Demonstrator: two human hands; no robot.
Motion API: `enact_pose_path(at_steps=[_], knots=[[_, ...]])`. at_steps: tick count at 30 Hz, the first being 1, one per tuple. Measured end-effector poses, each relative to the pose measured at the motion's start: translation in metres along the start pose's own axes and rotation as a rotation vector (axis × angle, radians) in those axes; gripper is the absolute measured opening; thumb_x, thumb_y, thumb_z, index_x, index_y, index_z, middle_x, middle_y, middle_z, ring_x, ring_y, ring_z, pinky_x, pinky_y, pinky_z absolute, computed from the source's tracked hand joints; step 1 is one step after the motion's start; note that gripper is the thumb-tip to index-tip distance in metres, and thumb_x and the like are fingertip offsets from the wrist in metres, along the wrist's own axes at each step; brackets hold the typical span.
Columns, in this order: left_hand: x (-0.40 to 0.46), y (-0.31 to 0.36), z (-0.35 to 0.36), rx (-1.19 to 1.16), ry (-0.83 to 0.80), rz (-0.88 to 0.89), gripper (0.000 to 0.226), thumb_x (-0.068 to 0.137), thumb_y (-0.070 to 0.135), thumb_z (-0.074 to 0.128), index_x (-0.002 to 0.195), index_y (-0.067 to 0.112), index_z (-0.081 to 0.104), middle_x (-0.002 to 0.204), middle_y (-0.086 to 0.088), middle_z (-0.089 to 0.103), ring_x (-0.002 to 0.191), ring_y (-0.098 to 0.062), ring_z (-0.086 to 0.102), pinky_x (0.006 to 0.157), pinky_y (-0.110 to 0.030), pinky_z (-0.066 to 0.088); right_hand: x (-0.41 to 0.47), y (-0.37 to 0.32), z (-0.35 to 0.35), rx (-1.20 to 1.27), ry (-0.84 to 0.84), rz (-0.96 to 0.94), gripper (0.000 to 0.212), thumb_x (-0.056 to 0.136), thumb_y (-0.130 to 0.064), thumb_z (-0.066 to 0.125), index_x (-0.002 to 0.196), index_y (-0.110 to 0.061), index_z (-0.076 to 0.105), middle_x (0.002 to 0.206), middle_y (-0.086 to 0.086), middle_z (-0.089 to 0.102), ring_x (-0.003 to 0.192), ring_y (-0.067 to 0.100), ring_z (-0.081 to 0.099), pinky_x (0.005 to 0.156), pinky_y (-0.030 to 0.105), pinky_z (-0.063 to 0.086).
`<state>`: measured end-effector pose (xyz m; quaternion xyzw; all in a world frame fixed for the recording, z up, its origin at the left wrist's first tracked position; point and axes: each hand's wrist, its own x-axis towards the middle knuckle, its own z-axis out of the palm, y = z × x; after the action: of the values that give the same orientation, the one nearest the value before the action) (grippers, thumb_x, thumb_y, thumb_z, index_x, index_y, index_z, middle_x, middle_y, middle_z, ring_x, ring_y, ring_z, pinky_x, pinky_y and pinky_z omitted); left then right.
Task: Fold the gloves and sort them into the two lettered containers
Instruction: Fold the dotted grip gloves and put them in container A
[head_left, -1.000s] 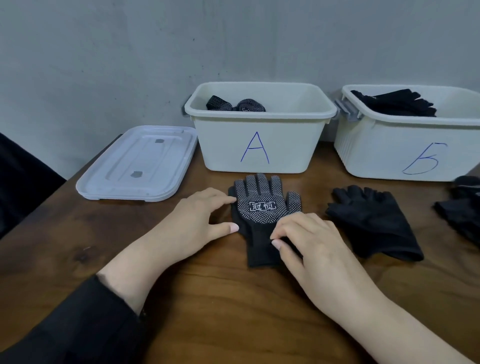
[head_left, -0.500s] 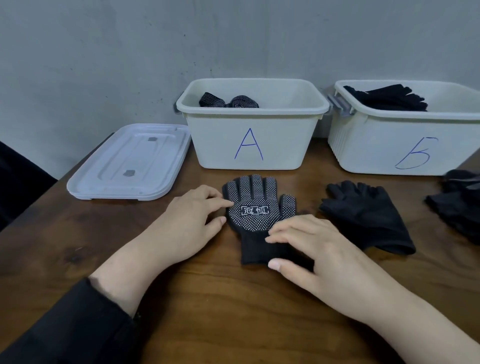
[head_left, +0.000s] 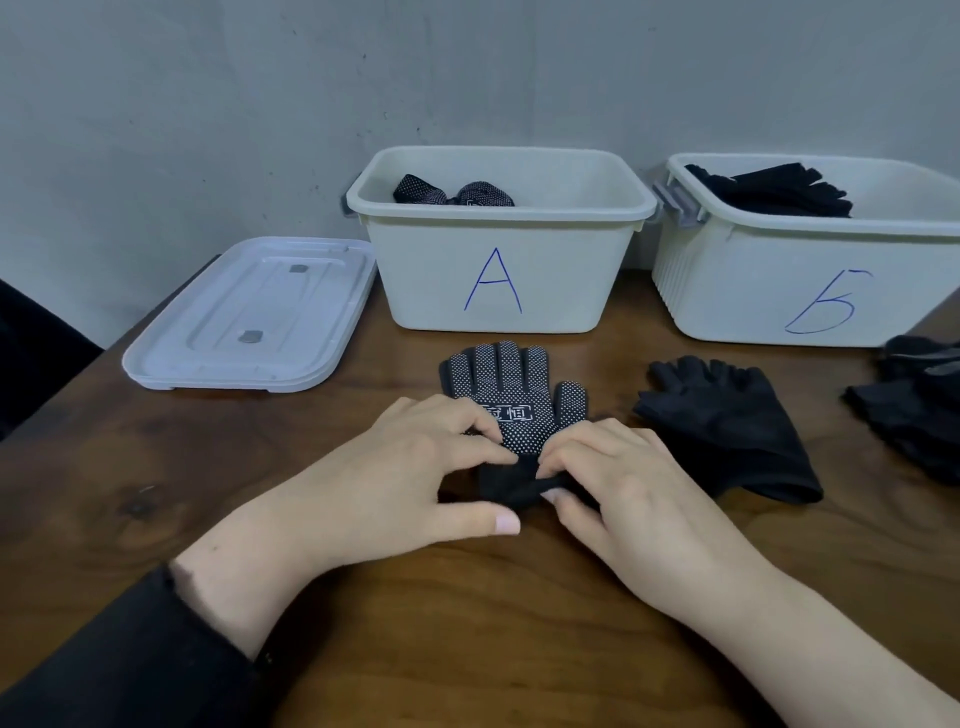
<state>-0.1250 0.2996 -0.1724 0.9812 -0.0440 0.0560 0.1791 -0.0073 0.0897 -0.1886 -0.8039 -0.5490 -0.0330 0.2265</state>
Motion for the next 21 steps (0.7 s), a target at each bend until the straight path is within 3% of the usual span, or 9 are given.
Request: enact_pose_path(at_steps=[3,6,9,11,14,17,19,21], knots=[[0.003,0.005,0.006,0.086,-0.015,-0.017,0.065,0.078,0.077,0.046,0.133,0.043,0.055,0.12,0.025,0.042,0.112,0.005,0.035,0.104,-0.025,0.028,-0.002,-0.001,-0.003,0.044,0.044,0.038,0.016,0.097,-0.039,0.049,0.104,-0.032,0.061,0.099,-0.021,0.058,0.094,0.002,0.053,0.096,0.036,0.043],[0.005,0.01,0.006,0.077,0.066,-0.01,0.038,0.086,0.056,0.045,0.114,0.042,0.066,0.107,0.02,0.049,0.098,-0.001,0.044,0.092,-0.035,0.04,-0.005,-0.005,-0.008,0.078,-0.005,0.038,0.024,0.098,-0.051,0.042,0.107,-0.036,0.059,0.102,-0.024,0.056,0.1,-0.001,0.051,0.1,0.031,0.039],[0.005,0.01,0.007,0.009,0.1,-0.019,0.019,0.093,0.039,0.055,0.105,0.04,0.07,0.101,0.019,0.053,0.095,-0.001,0.045,0.09,-0.032,0.038,-0.006,-0.006,-0.016,0.154,-0.131,0.074,0.039,0.087,-0.068,0.054,0.122,-0.05,0.049,0.117,-0.039,0.045,0.12,-0.017,0.033,0.105,0.015,0.029],[0.005,0.008,0.008,-0.05,0.12,-0.034,0.011,0.093,0.033,0.061,0.097,0.037,0.07,0.097,0.019,0.057,0.096,-0.003,0.048,0.09,-0.034,0.039,-0.005,-0.006,-0.016,0.118,-0.146,0.085,0.046,0.086,-0.061,0.062,0.128,-0.053,0.046,0.111,-0.044,0.042,0.116,-0.027,0.024,0.099,0.006,0.025],[0.006,0.009,0.007,-0.19,0.176,-0.132,0.013,0.092,0.035,0.063,0.083,0.027,0.066,0.084,0.013,0.061,0.087,-0.007,0.054,0.084,-0.034,0.045,0.004,-0.004,-0.01,0.197,0.013,0.118,0.025,0.093,-0.042,0.066,0.117,-0.044,0.06,0.094,-0.029,0.059,0.101,-0.01,0.051,0.085,0.012,0.038],[0.007,0.01,0.006,-0.334,0.249,-0.298,0.02,0.089,0.038,0.067,0.077,0.024,0.06,0.071,0.012,0.059,0.07,-0.003,0.05,0.067,-0.02,0.039,0.014,0.002,-0.006,0.36,0.078,0.262,0.026,0.094,-0.04,0.065,0.119,-0.042,0.06,0.09,-0.016,0.068,0.083,0.002,0.063,0.071,0.017,0.05],[0.008,0.011,0.007,-0.43,0.289,-0.372,0.008,0.089,0.034,0.069,0.089,0.033,0.062,0.074,0.016,0.065,0.074,0.0,0.055,0.069,-0.013,0.038,0.019,0.006,-0.002,0.375,0.101,0.289,0.036,0.093,-0.037,0.068,0.127,-0.04,0.057,0.09,-0.015,0.066,0.085,0.002,0.063,0.076,0.017,0.051],[0.009,0.01,0.009,-0.443,0.294,-0.408,0.023,0.089,0.032,0.071,0.106,0.042,0.059,0.079,0.018,0.068,0.085,0.0,0.06,0.077,-0.009,0.039,0.02,0.006,0.002,0.347,0.122,0.289,0.043,0.091,-0.033,0.072,0.129,-0.04,0.052,0.096,-0.02,0.062,0.088,0.002,0.062,0.08,0.016,0.051]])
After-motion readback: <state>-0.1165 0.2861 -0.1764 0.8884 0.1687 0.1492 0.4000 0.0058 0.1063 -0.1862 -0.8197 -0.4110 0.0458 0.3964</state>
